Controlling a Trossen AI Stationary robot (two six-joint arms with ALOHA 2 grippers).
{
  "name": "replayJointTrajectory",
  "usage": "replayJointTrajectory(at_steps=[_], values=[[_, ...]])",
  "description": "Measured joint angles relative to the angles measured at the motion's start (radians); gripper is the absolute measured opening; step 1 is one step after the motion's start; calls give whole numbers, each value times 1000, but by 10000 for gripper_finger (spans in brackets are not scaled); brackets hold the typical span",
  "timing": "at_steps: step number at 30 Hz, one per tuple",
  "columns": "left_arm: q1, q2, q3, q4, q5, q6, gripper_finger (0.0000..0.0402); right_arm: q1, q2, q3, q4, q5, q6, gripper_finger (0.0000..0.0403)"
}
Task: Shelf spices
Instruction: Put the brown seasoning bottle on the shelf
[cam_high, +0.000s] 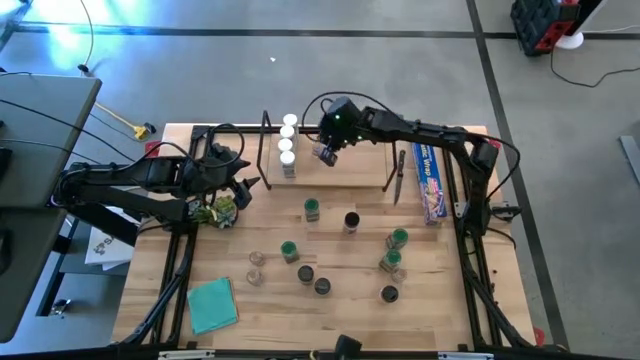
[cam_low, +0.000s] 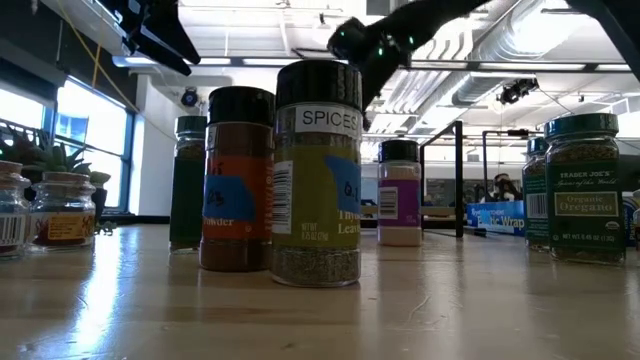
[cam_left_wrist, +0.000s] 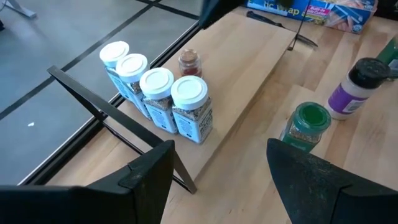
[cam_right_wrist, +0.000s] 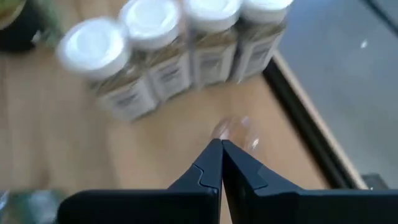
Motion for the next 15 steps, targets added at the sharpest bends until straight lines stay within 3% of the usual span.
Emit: replayJointTrajectory(at_steps=[5, 15], values=[[0, 0, 0, 7, 0, 1, 250, 16, 11, -6, -93, -2, -3, 4], [-8, 0, 0, 6, 1, 1, 250, 15, 108, -110, 69, 20, 43, 4]])
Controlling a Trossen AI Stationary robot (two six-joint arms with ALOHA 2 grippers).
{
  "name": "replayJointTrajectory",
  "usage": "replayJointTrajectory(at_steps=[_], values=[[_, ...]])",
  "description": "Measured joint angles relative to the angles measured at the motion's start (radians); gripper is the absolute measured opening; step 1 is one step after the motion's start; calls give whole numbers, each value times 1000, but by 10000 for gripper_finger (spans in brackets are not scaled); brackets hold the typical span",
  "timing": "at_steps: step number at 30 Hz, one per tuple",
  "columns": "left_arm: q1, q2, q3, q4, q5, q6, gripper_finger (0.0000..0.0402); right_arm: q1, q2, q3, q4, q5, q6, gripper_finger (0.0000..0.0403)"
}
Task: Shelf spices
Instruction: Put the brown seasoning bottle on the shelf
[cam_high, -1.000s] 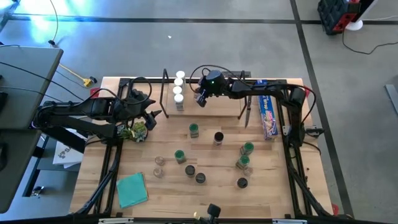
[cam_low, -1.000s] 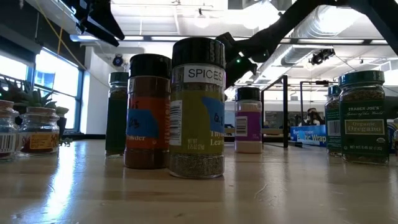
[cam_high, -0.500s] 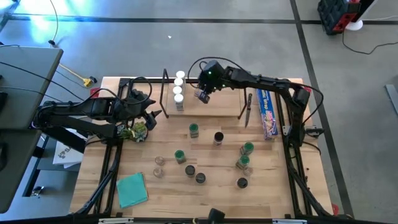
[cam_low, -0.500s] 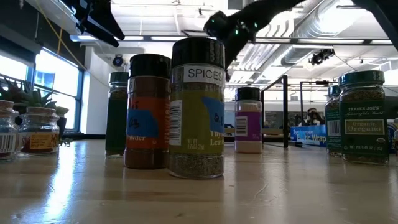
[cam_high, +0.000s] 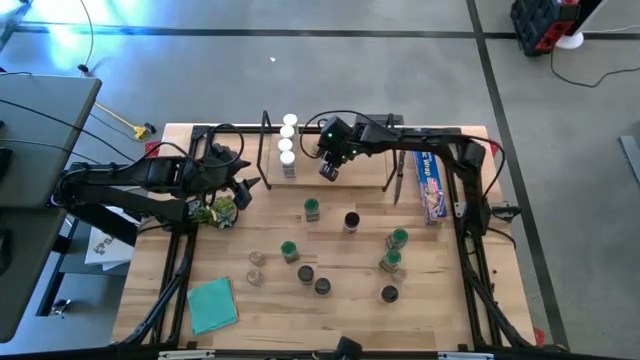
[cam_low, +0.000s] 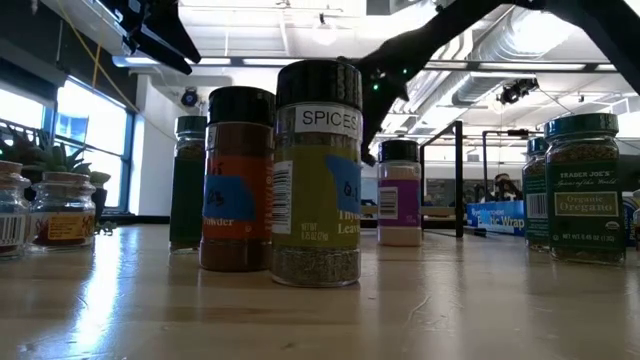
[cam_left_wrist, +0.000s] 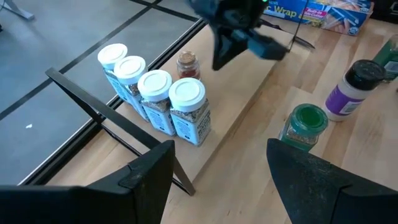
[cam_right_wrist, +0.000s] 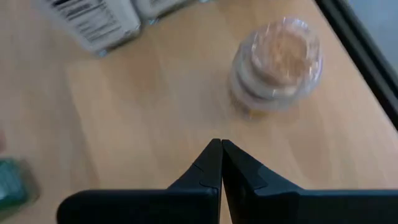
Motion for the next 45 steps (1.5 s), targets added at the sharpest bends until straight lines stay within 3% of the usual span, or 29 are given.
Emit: replayJointTrajectory(at_steps=[10, 21, 31, 37, 45], values=[[-19, 0, 0, -1, -1, 0, 250, -1, 81, 1, 151, 41, 6, 4], [-19, 0, 0, -1, -2, 0, 250, -17, 86, 1, 284, 42, 19, 4], [-19, 0, 0, -1, -2, 0, 250, -14, 83, 2, 262, -1, 2, 4], [-19, 0, 0, -1, -3, 0, 250, -18, 84, 2, 209, 95, 49, 4], [-19, 0, 0, -1, -5, 0, 250, -25, 114, 3, 292, 97, 50, 4]])
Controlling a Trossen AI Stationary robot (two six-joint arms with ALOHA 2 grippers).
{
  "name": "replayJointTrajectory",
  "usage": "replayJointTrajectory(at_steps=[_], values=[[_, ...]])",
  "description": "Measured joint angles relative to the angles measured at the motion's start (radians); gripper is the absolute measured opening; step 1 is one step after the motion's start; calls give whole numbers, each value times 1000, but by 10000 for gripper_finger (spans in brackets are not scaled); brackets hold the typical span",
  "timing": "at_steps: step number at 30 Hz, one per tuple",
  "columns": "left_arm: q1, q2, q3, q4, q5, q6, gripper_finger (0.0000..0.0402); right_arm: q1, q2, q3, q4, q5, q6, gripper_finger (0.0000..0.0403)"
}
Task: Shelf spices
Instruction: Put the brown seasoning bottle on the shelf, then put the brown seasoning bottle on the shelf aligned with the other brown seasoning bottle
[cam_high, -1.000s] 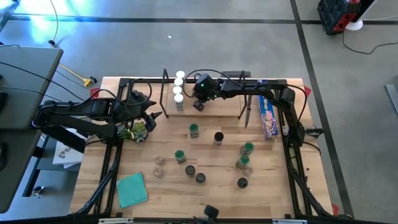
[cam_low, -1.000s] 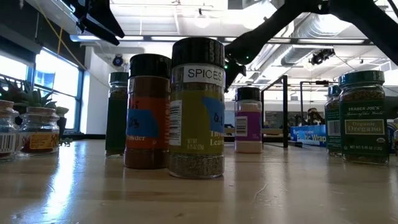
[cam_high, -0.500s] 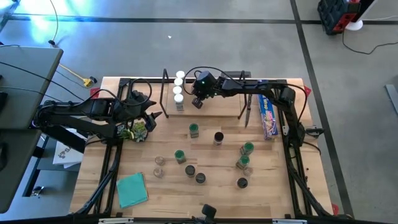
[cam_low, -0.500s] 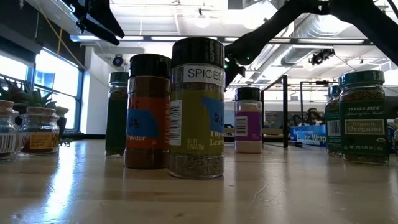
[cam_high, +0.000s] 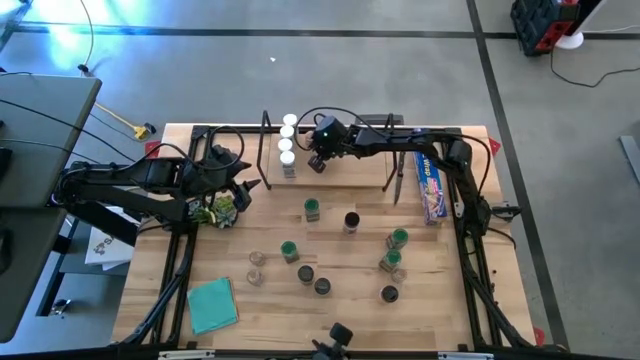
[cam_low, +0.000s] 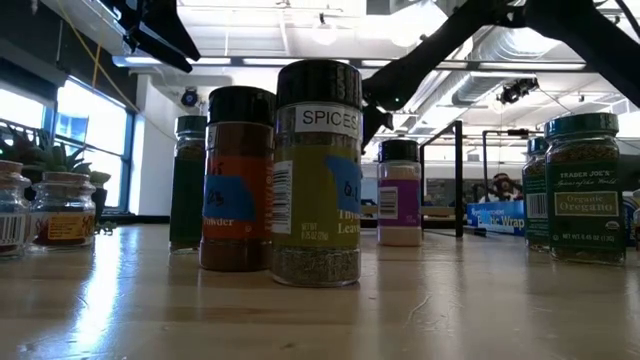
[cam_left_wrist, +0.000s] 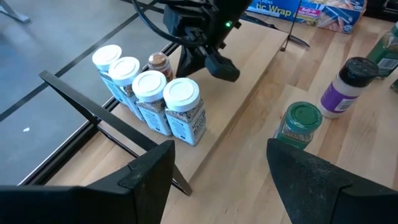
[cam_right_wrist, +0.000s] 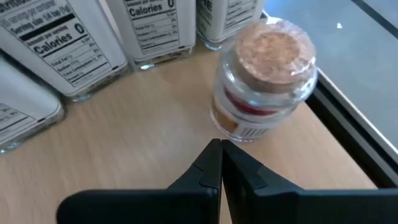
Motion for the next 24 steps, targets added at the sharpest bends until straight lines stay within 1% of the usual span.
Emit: replayJointTrajectory(at_steps=[7, 11, 15, 17, 19, 24], values=[[0, 0, 0, -3, -1, 0, 250, 1, 2, 0, 4, -5, -29, 4], [0, 0, 0, -9, 1, 1, 250, 13, -36, -2, -54, -1, -53, 4], [-22, 0, 0, -28, 27, 45, 250, 55, -138, -1, -135, 84, -93, 4], [-54, 2, 0, -53, 56, 29, 250, 95, -196, -1, -189, 140, -125, 4], [-103, 7, 0, -95, 71, -33, 250, 148, -253, -1, -245, 186, -159, 4], [-300, 52, -4, -234, 49, -274, 250, 320, -349, 0, -427, 263, -184, 4]])
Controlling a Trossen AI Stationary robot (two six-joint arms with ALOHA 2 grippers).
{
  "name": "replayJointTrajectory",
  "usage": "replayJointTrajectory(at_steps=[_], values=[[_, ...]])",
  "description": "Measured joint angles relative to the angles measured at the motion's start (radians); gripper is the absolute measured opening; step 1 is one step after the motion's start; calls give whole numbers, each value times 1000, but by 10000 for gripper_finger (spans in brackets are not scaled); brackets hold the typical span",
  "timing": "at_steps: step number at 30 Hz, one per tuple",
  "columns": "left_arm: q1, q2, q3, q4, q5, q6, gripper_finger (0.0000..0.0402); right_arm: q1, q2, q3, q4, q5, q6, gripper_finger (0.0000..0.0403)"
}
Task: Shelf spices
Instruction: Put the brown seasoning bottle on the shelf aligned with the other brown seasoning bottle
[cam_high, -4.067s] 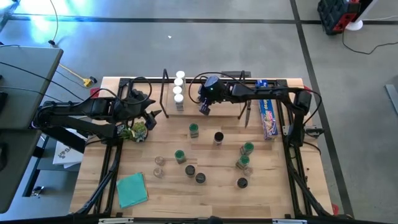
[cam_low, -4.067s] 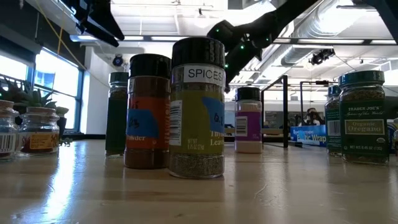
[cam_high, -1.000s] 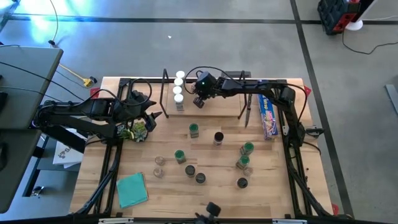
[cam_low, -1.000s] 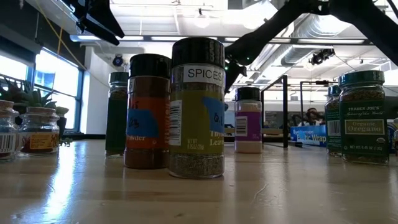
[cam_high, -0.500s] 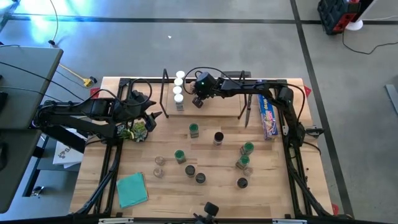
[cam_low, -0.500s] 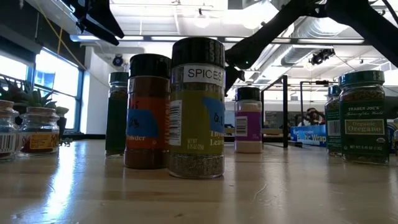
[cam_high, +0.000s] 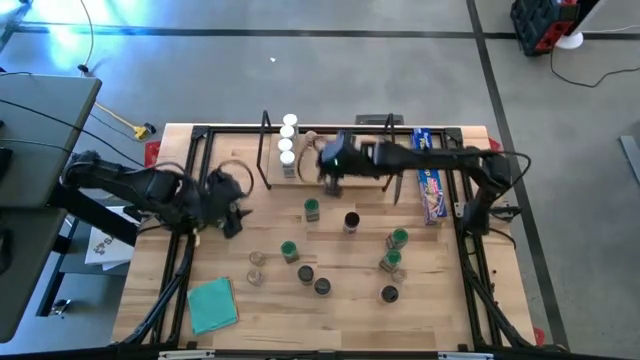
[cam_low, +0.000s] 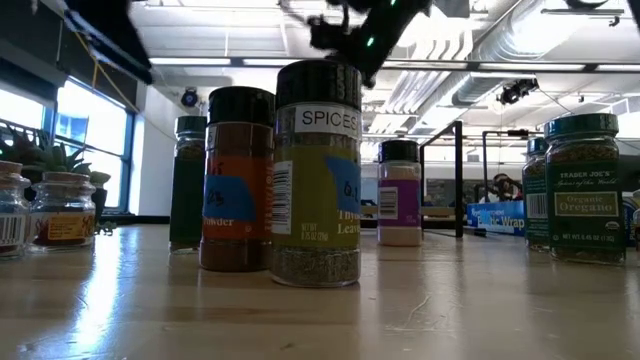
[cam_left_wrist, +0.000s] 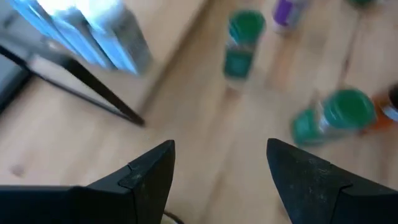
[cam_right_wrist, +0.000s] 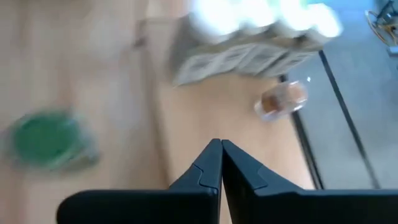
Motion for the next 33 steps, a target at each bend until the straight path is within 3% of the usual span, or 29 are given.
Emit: replayJointTrajectory(at_steps=[7, 12, 21, 26, 33], values=[[-302, 116, -119, 156, -16, -188, 250, 253, -8, -1, -235, 196, 137, 4], [-394, 210, -208, 314, 42, -237, 250, 389, -9, -1, -328, 355, 272, 4], [-336, 319, -226, 335, 157, -113, 274, 492, -9, -1, -501, 444, 521, 4], [-278, 371, -227, 360, 205, -34, 296, 519, -9, -1, -500, 456, 549, 4], [-207, 418, -227, 407, 217, 79, 289, 534, -9, -1, -500, 472, 550, 4]])
